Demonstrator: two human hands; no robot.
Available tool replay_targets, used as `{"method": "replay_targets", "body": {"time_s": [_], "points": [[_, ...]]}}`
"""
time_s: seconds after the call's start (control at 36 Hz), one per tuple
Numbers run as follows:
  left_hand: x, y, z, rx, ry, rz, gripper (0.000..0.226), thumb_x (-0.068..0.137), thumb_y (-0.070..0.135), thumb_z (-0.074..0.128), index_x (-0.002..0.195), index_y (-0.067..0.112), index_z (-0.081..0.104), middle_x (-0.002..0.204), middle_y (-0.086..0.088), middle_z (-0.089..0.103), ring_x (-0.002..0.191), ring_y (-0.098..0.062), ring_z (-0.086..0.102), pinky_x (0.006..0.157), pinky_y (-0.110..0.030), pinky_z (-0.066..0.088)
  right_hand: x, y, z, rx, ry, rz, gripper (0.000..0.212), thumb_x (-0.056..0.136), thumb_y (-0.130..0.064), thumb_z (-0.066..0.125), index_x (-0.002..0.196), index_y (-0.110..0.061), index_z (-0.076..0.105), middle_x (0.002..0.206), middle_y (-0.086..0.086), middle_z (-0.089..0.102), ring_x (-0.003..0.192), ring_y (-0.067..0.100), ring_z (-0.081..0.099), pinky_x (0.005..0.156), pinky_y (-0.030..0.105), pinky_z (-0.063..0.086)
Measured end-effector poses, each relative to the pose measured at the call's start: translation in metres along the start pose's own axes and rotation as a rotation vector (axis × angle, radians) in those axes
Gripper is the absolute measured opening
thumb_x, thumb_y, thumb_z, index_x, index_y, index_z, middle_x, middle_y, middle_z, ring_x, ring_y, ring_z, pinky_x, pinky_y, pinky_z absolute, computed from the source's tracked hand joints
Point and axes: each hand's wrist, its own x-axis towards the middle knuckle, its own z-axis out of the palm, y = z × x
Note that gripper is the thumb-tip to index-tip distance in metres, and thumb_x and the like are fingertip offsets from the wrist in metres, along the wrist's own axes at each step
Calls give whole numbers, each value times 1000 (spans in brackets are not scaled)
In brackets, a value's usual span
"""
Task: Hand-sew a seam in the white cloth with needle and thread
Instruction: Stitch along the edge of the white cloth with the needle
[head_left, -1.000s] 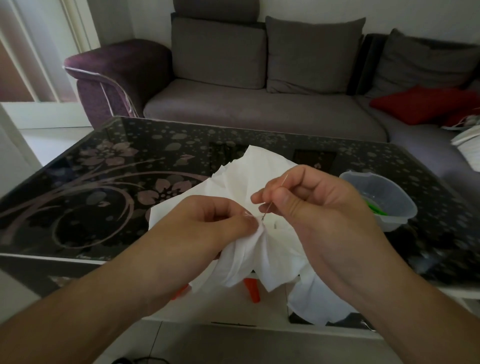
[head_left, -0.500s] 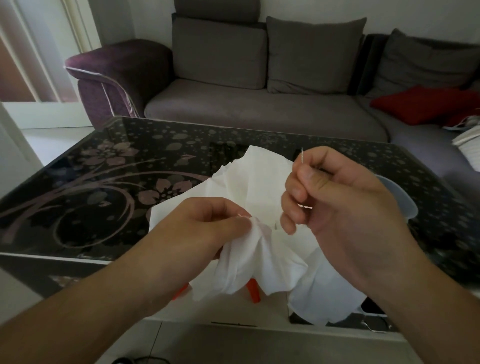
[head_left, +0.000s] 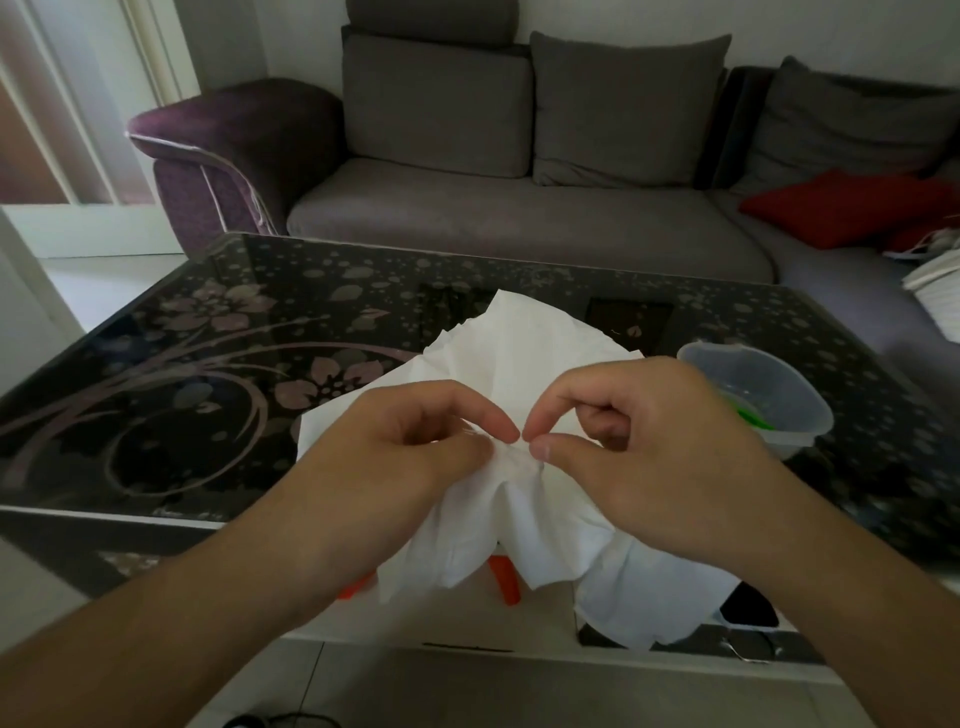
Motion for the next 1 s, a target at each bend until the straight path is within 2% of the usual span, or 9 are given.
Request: {"method": "replay_targets", "body": {"time_s": [0.06,0.17,0.36,0.53,0.58,0.64,0.75,0.92,1.0], "points": [[1,1,0,-7,8,8,23,100,26,62,98,41,79,102,15,74,99,-8,68,89,-34,61,0,0,-3,-16,-22,12,11,92,-36,75,84,-42,71,59,-43,50,67,-23,51,56,7,31],[0,0,0,-15,17,1,22,100,25,63,97,40,79,101,17,74,99,-8,68,85,-29,59,0,-1,-6,-30,-34,5,8,91,-35,75,85,-39,73,56,-47,46,66,-27,48,61,8,29],[0,1,-2,-25,15,-8,24,99,24,63,96,40,80,103,17,74,102,-7,67,92,-34,60,4,2,-6,-63,-14,22,15,92,-35,75,81,-42,67,57,-50,44,67,-29,47,70,18,43],[0,1,-3,-23,5,-25,25,99,22,63,94,39,82,105,19,75,106,-10,67,97,-41,59,7,6,-3,-85,59,66,21,93,-33,73,78,-41,62,56,-45,47,63,-19,51,62,14,34],[1,1,-3,-23,2,-33,25,98,23,63,94,39,82,105,19,75,106,-10,68,98,-42,59,10,8,-2,-81,105,93,23,93,-32,73,76,-40,60,53,-27,51,56,-2,52,63,15,38],[1,2,-3,-22,-1,-40,26,98,23,63,93,39,82,105,19,76,106,-9,68,98,-42,59,13,8,-1,-92,142,123,24,93,-32,73,76,-40,59,56,-19,45,56,4,47,68,20,48],[-1,2,-2,-14,-7,-39,26,98,21,62,92,37,83,103,19,76,105,-8,69,98,-42,58,18,10,2,-114,175,178,21,94,-31,72,79,-40,59,61,-19,44,57,6,48,79,26,58],[-2,5,-1,-11,-5,-42,24,97,22,63,93,37,82,104,19,76,103,-5,69,99,-41,58,21,14,1,-130,193,221,16,95,-30,71,84,-37,62,63,-18,47,58,9,54,70,20,54],[-3,6,-1,-6,5,-34,23,96,23,65,93,39,82,103,19,77,101,-3,70,98,-38,58,22,16,2,-93,207,220,16,95,-29,71,84,-36,62,65,-16,49,59,7,52,64,17,48]]}}
